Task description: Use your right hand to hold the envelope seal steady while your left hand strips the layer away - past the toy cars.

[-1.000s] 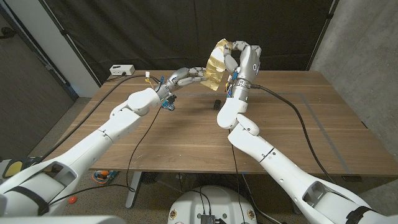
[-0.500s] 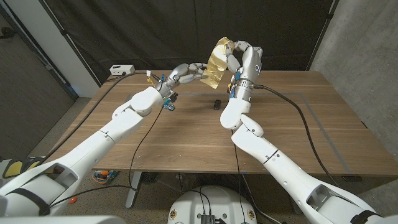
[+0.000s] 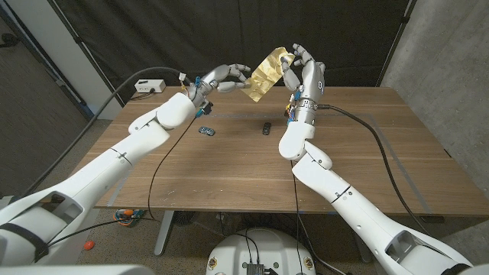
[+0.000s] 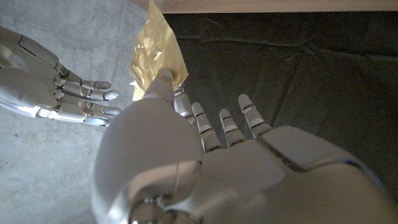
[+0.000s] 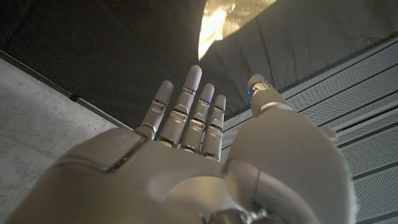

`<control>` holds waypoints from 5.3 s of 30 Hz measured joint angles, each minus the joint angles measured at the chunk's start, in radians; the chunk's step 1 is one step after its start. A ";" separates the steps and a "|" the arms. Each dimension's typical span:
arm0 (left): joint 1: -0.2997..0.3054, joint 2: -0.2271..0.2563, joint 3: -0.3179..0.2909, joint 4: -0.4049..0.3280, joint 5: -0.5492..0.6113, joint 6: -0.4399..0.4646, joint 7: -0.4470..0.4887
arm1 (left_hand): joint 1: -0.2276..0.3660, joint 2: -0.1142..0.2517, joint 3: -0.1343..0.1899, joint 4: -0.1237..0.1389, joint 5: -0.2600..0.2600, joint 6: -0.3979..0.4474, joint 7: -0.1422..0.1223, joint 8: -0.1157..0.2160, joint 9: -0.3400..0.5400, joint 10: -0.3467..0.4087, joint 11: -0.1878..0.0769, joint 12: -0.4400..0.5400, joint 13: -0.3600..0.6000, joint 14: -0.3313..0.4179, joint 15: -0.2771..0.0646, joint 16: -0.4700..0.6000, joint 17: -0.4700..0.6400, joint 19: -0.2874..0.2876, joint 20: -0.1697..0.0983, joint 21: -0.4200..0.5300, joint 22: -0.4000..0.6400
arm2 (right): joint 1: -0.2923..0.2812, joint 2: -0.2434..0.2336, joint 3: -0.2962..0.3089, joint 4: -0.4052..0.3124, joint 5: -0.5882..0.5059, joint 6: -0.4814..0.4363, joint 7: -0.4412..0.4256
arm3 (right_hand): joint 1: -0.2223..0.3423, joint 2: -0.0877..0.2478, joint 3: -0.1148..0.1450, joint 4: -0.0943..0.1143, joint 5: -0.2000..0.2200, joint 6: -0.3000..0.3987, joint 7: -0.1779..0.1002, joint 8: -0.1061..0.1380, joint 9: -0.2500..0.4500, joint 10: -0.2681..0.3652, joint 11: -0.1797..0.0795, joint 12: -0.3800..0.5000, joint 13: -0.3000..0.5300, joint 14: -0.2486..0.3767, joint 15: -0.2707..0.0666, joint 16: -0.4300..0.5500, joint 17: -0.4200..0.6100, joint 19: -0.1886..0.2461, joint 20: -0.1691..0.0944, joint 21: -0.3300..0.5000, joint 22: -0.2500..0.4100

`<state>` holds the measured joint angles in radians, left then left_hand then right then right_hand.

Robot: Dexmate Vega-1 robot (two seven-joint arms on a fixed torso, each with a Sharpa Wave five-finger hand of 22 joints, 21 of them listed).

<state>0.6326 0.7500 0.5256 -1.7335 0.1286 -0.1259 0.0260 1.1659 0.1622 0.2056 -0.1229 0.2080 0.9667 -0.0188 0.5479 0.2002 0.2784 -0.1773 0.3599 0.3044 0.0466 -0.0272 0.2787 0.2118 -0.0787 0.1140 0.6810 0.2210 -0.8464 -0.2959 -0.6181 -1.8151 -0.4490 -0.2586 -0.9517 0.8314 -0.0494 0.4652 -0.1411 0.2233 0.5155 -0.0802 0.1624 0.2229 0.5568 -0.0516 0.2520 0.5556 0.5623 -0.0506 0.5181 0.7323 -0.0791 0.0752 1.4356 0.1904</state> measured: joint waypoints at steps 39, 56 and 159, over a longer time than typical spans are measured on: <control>-0.352 0.070 0.228 -0.244 0.880 -0.036 -0.332 | -0.101 -0.010 0.027 0.055 -0.014 -0.106 -0.106 0.064 0.088 -0.102 -0.030 -0.006 0.028 -0.016 -0.008 -0.039 0.050 -0.004 -0.043 0.070 -0.003 | -0.120 -0.253 0.086 -0.101 0.080 0.072 0.273 | 0.049 0.033 0.037 -0.015 -0.012 0.066 -0.040 0.045 -0.014 0.032 -0.029 -0.004 0.000 -0.014 0.000 0.022 0.002 0.082 -0.068 -0.019 -0.011; -0.332 0.130 0.234 -0.253 1.359 -0.097 0.127 | -0.140 -0.046 -0.008 0.072 0.050 -0.095 -0.117 0.068 0.071 -0.102 -0.030 0.003 0.044 -0.009 -0.009 -0.035 0.060 0.020 -0.061 0.086 -0.012 | -0.136 -0.319 0.155 -0.111 0.297 0.159 0.476 | 0.041 0.039 0.011 -0.015 -0.027 -0.028 -0.025 0.018 -0.019 -0.020 0.001 -0.021 0.000 -0.055 0.003 0.044 0.024 0.071 -0.057 -0.023 -0.006; -0.291 0.165 0.177 -0.275 1.429 -0.252 0.186 | -0.195 -0.060 -0.199 0.151 0.187 -0.545 -0.204 -0.227 0.013 -0.182 -0.026 -0.019 0.090 -0.018 -0.007 -0.060 0.071 0.018 -0.040 0.106 -0.031 | 0.202 -0.339 0.094 0.479 0.878 0.688 1.314 | 0.114 0.169 0.002 -0.005 0.069 0.466 0.002 0.222 -0.004 0.041 -0.110 0.122 -0.001 -0.270 0.008 0.159 0.013 -0.029 -0.111 -0.018 0.000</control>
<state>0.3415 0.9146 0.7023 -2.0086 1.5575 -0.3779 0.2121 0.9711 0.1025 0.0070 0.0286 0.3947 0.4219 -0.2225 0.3212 0.2136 0.0964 -0.2034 0.3412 0.3940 0.0288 -0.0342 0.2191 0.2829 -0.0610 0.0741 0.7875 0.1900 -0.6448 -0.6346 -0.5238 -1.3357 0.4292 0.4291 0.3627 0.9451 0.1195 0.4672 -0.1463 0.2919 0.9812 -0.0781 0.3844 0.2193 0.5978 -0.1612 0.3740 0.5542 0.2921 -0.0423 0.6771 0.7455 -0.1085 -0.0356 1.4173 0.1904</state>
